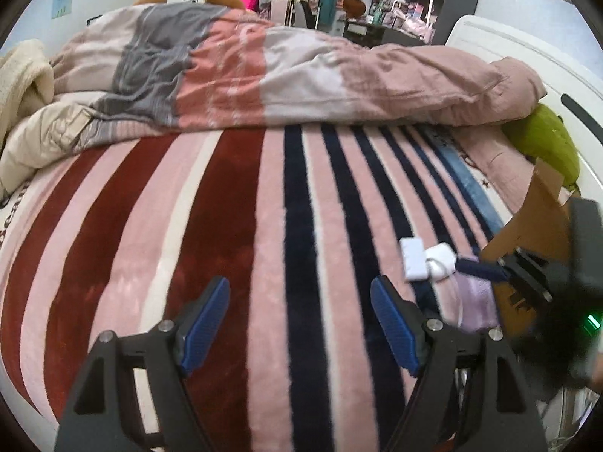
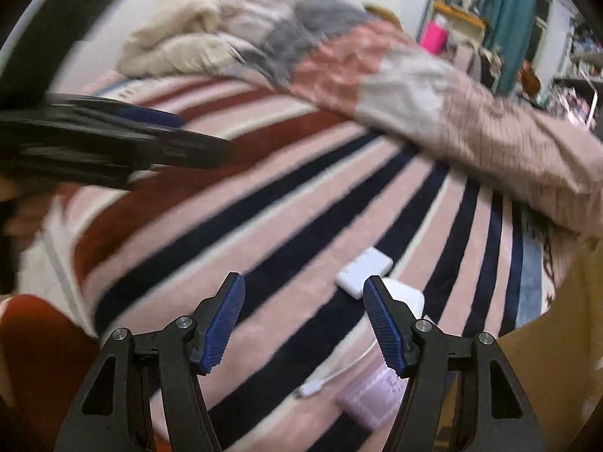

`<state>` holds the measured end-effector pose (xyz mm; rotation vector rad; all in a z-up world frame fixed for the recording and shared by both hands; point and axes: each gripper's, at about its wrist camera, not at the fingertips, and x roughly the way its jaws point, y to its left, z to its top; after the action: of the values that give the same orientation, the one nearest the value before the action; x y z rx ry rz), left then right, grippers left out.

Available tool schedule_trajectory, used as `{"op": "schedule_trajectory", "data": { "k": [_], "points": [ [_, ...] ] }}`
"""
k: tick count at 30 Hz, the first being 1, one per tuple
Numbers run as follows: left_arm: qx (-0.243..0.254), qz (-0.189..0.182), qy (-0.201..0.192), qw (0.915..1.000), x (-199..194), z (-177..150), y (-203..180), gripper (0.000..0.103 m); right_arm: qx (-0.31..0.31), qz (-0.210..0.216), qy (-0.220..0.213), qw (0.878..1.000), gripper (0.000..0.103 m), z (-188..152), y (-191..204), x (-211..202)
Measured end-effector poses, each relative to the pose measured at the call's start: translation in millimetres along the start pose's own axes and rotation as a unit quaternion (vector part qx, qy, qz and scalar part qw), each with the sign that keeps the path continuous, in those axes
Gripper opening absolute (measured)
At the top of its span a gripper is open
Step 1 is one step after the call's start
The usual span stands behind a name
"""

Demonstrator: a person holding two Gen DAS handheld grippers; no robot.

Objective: Organize rigid objects
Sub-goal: 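Move the right gripper to the white adapter and close on it, then lift the white adapter with its cable into the cardboard box and release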

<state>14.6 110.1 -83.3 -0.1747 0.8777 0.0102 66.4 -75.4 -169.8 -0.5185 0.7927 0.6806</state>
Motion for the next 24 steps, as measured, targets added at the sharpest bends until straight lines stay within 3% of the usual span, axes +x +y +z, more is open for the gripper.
{"op": "schedule_trajectory", "data": {
  "k": [8, 10, 11, 17, 21, 24],
  "points": [
    [-0.008, -0.006, 0.003, 0.9999, 0.6, -3.9, 6.0, 0.075, -0.008, -0.077, 0.019, 0.997, 0.06, -4.2, -17.8, 49.9],
    [-0.008, -0.011, 0.002, 0.9999, -0.5, -3.9, 4.0, 0.075, -0.019, -0.086, 0.011, 0.996, 0.042, -3.6, -17.3, 50.4],
    [-0.007, -0.013, 0.002, 0.9999, -0.1, -3.7, 3.1, 0.075, -0.023, -0.087, 0.011, 0.996, 0.041, -3.5, -16.9, 49.5],
    [0.002, -0.049, 0.008, 0.9988, 2.9, -2.4, -7.2, 0.075, -0.018, -0.055, 0.004, 0.998, 0.039, -2.4, -12.9, 33.1],
    [0.0, -0.106, 0.011, 0.9943, 3.0, 0.4, -18.7, 0.075, -0.021, -0.017, -0.025, 0.999, 0.039, 3.9, -0.9, 2.4],
    [0.005, -0.171, 0.015, 0.9851, -1.7, 4.5, -33.4, 0.074, -0.03, 0.01, -0.054, 0.998, 0.039, 10.9, 11.4, -27.1]
  ]
}}
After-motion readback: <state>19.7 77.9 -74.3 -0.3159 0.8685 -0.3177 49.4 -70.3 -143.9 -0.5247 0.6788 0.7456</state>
